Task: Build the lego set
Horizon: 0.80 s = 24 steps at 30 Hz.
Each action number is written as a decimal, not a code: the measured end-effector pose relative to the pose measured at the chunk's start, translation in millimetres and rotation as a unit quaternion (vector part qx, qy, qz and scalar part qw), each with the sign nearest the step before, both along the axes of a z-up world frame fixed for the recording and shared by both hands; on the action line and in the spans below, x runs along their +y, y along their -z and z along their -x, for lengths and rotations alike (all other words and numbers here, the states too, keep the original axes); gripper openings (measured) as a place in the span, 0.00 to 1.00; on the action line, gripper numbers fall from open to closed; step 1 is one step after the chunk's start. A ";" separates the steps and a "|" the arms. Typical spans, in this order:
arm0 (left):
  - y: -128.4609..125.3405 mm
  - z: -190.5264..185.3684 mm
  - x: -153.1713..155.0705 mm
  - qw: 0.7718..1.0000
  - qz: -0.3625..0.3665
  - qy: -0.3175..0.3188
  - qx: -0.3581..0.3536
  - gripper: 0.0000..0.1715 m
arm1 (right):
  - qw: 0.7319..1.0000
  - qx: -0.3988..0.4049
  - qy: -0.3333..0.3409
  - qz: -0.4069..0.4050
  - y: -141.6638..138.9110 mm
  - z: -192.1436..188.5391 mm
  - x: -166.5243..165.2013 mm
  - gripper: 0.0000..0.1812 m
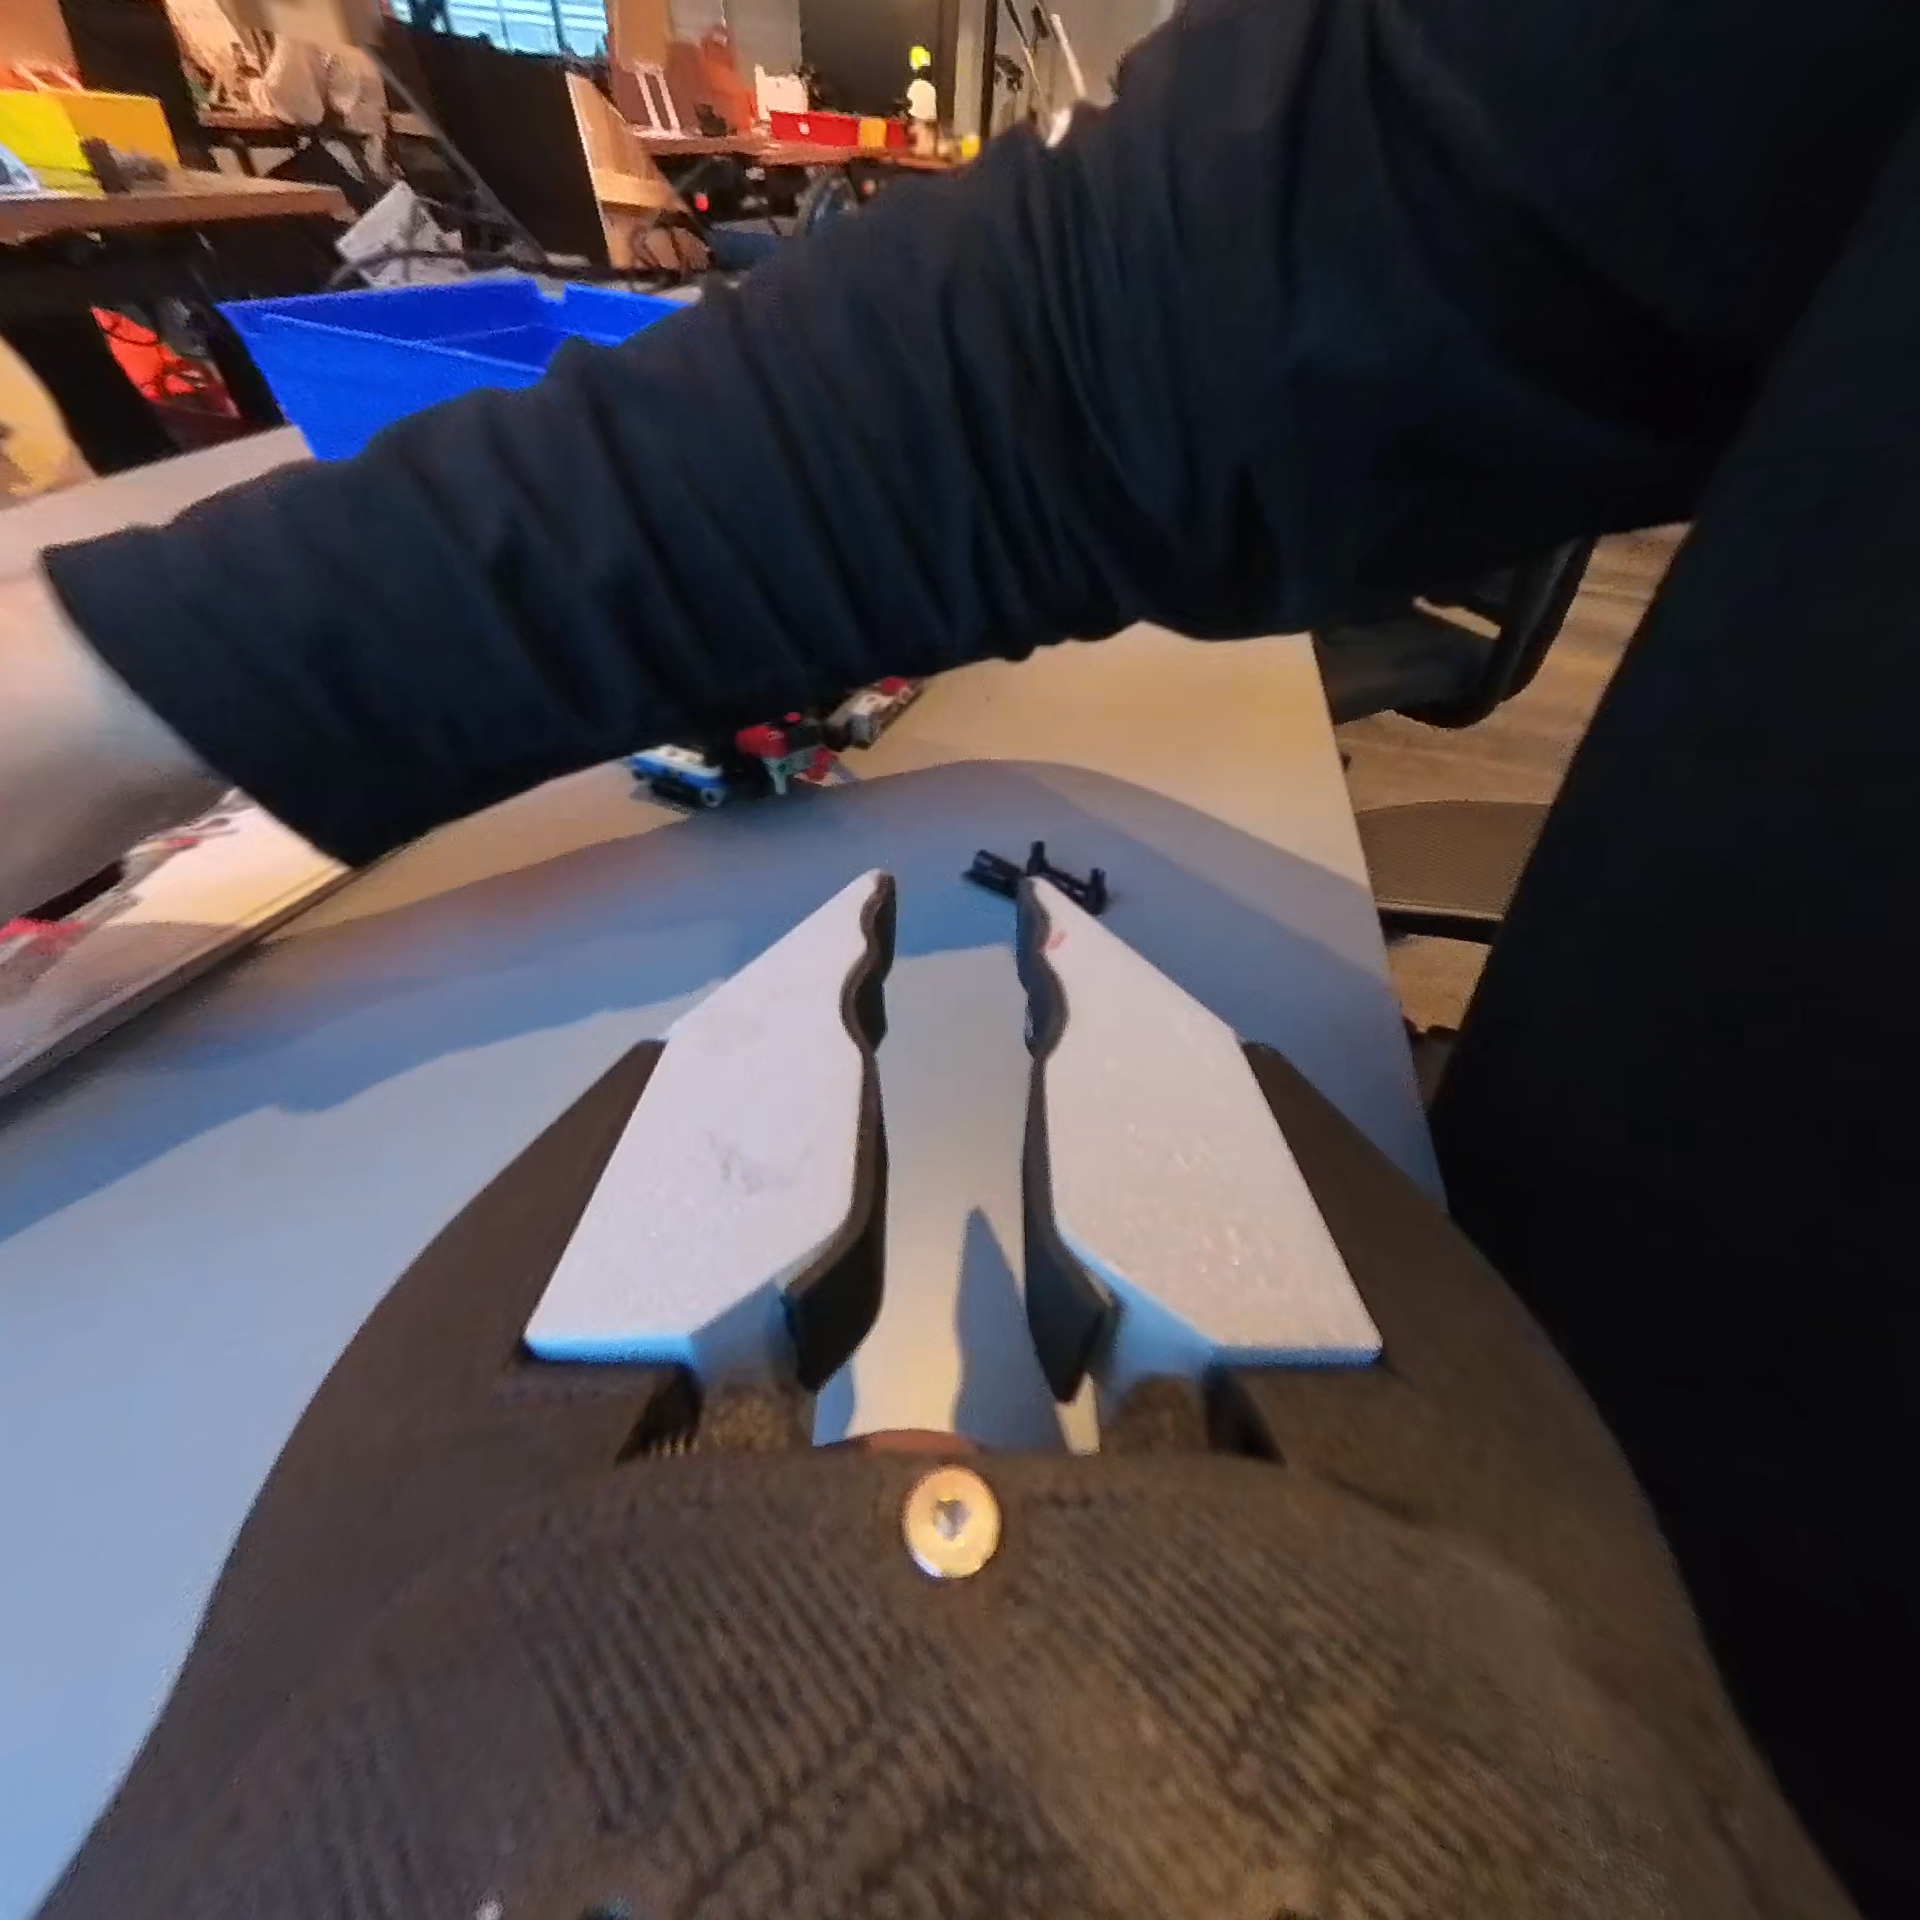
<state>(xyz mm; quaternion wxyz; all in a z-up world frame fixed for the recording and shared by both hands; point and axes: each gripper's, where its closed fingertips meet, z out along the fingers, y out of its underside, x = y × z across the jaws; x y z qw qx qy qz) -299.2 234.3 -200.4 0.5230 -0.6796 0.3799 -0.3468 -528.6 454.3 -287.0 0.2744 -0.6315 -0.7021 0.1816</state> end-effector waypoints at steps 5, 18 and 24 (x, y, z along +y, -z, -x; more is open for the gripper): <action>-4.5 25.3 8.5 0.998 0.024 -0.030 -0.044 0.12 | 1.000 -0.011 -0.013 0.025 -0.1 -0.1 1.0 0.00; 1.6 42.6 23.4 0.990 0.101 -0.045 -0.082 0.12 | 0.999 -0.001 -0.040 0.018 -2.6 0.8 0.0 0.00; 4.0 38.1 20.6 0.993 0.085 -0.044 -0.063 0.12 | 0.999 0.015 -0.037 0.027 -16.1 5.1 -5.8 0.06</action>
